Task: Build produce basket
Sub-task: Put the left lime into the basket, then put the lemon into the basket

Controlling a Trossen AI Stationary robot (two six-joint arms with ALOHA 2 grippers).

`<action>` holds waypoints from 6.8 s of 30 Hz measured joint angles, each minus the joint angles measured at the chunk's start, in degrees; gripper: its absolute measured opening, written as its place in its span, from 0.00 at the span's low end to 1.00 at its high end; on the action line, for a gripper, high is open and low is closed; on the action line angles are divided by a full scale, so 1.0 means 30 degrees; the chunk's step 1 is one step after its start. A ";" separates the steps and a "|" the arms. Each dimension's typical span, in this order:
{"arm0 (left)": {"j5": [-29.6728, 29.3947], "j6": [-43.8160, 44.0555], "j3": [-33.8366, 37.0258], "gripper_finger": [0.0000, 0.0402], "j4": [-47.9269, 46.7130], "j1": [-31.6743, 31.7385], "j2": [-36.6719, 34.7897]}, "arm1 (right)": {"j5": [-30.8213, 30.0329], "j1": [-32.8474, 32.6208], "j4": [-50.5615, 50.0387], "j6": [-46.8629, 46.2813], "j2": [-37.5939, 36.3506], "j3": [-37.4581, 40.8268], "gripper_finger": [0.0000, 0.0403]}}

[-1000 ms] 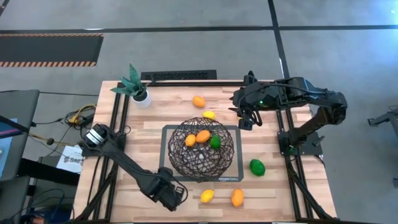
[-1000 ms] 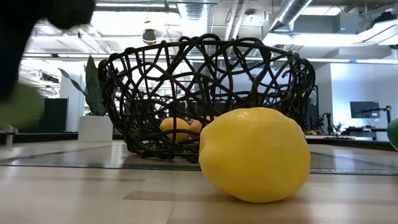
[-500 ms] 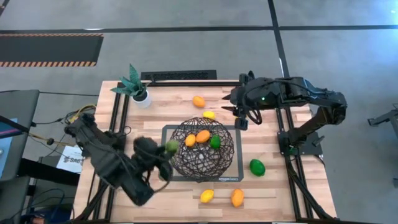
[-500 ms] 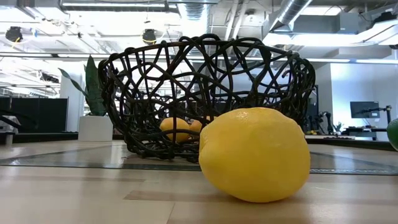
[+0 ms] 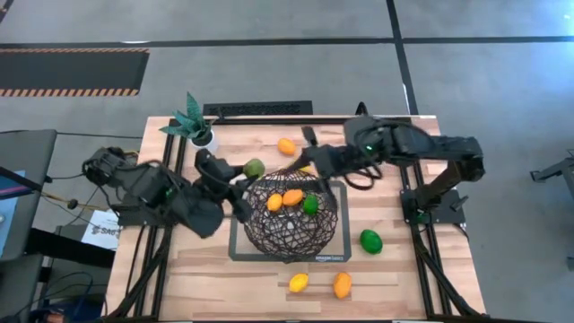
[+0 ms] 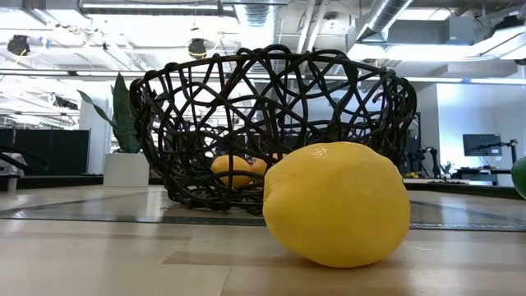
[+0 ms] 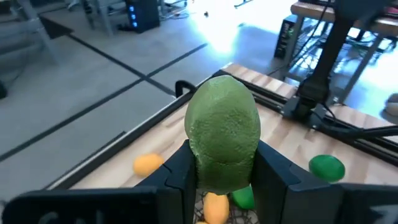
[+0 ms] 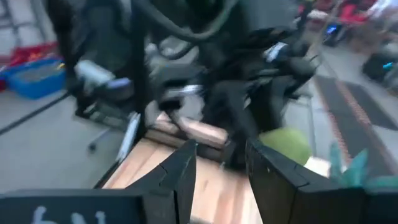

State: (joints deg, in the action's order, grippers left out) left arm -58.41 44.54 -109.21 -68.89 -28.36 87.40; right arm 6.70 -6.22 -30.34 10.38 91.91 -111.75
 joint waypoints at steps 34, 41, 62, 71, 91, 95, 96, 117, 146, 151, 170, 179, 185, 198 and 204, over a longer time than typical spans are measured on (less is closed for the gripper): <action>0.2432 -0.0828 0.0255 0.20 -0.0353 0.0131 -0.1147 | -0.2618 0.0876 0.3796 -0.0509 0.3575 -0.0077 0.58; 0.2026 -0.0794 0.0248 0.30 -0.0127 0.0153 -0.1152 | -0.2803 0.0868 0.3701 -0.0013 0.3287 -0.0040 0.26; 0.1050 -0.3711 0.0204 0.60 0.1424 0.0159 -0.1125 | -0.9561 0.2381 -0.5389 -0.1586 0.3261 -0.0076 0.09; -0.0754 -0.1656 0.0211 0.60 -0.1993 0.0677 -0.1132 | -0.9835 0.1658 -1.4809 -0.6755 0.3500 -0.0037 0.08; 0.1025 -0.0236 0.0240 0.60 -0.5928 0.2798 -0.0994 | -0.9694 -0.4481 -1.5640 -2.2113 0.2489 0.7167 0.08; 0.1436 -0.0306 0.0244 0.60 -0.5921 0.2819 -0.0889 | -0.9838 -0.5068 -1.0394 -2.2577 0.1084 0.9331 0.08; 0.1463 -0.0294 0.0248 0.60 -0.5914 0.2819 -0.0857 | -0.9943 -0.5061 -0.8754 -2.2418 0.0644 0.9933 0.07; 0.1383 -0.0092 0.0240 0.60 -0.5811 0.3328 -0.0622 | -0.3270 -0.0895 0.2088 -1.7581 0.0482 1.7237 0.07; 0.2077 -0.0469 0.0240 0.60 -0.5804 0.4116 -0.0615 | -0.3135 -0.0871 -0.0041 -1.7506 0.1342 1.5302 0.57; 0.2323 -0.0700 0.0240 0.60 -0.5936 0.4143 -0.0615 | -0.3234 -0.0596 -0.1447 -1.7114 0.1342 1.3888 0.60; 1.2522 -1.3270 0.7119 0.60 0.2562 1.1379 -0.0622 | -0.4470 0.0957 -0.5966 -1.0724 -0.1409 0.3848 0.57; 1.2579 -1.5801 1.0586 0.60 0.6986 1.5253 0.0480 | -0.9161 0.1481 -1.3129 -1.5993 -0.4383 0.3158 0.57; 1.9457 -2.0127 1.0622 0.60 0.7730 1.6863 0.2251 | -1.0640 0.0673 -1.5979 -1.8749 -0.5658 0.3150 0.57; 1.8876 -2.1674 0.8760 0.60 0.9929 1.5575 0.4171 | -1.1927 0.0103 -1.8938 -1.8683 -0.7217 0.3165 0.57; 2.2194 -2.2057 0.6783 0.60 0.9894 1.5695 0.5308 | -1.1886 -0.0106 -1.8888 -1.8516 -0.7453 0.3165 0.57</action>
State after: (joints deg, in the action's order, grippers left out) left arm 8.17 -21.63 -88.86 -39.21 18.73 103.33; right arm -28.96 -6.54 -87.00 -45.17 69.56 -102.26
